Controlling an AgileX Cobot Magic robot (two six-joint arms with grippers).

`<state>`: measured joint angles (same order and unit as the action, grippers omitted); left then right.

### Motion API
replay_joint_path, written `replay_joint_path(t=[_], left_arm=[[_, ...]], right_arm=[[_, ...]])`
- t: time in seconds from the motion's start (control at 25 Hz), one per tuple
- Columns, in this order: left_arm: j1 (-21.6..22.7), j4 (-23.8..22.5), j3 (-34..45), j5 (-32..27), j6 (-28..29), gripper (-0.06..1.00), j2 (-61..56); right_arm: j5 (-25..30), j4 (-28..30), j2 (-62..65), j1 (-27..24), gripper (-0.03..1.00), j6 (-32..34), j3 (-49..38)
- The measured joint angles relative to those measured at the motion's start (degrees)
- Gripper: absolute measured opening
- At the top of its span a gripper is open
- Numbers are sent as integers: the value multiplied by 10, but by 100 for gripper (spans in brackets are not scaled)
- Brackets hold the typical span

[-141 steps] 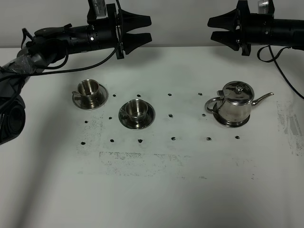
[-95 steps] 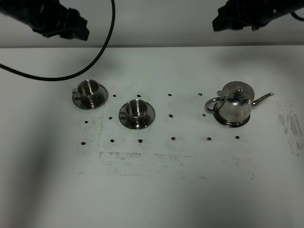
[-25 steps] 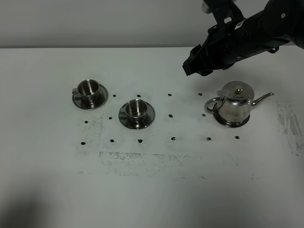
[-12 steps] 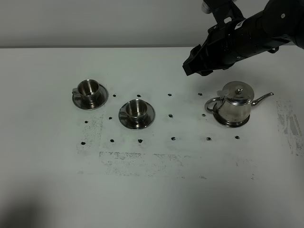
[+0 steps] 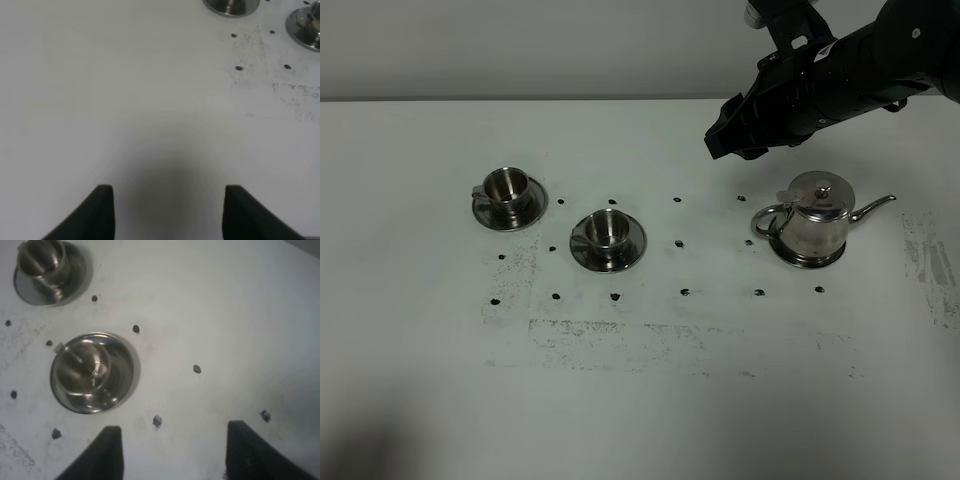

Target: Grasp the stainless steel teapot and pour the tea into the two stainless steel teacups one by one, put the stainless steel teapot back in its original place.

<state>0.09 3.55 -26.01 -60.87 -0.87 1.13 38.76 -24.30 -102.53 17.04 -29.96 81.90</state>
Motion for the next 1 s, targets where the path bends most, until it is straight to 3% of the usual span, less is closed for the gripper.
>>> replay_joint_path(t=[0.4,0.68,1.0], left_arm=[[0,0,0,2,1,47,0],[0,0,0,3,1,47,0],[0,0,0,3,1,47,0]], right_arm=[[-1,1,0,0,45,0,0],[-31,0,-32,0,45,0,0],[-76,92,-85,8,45,67,0]])
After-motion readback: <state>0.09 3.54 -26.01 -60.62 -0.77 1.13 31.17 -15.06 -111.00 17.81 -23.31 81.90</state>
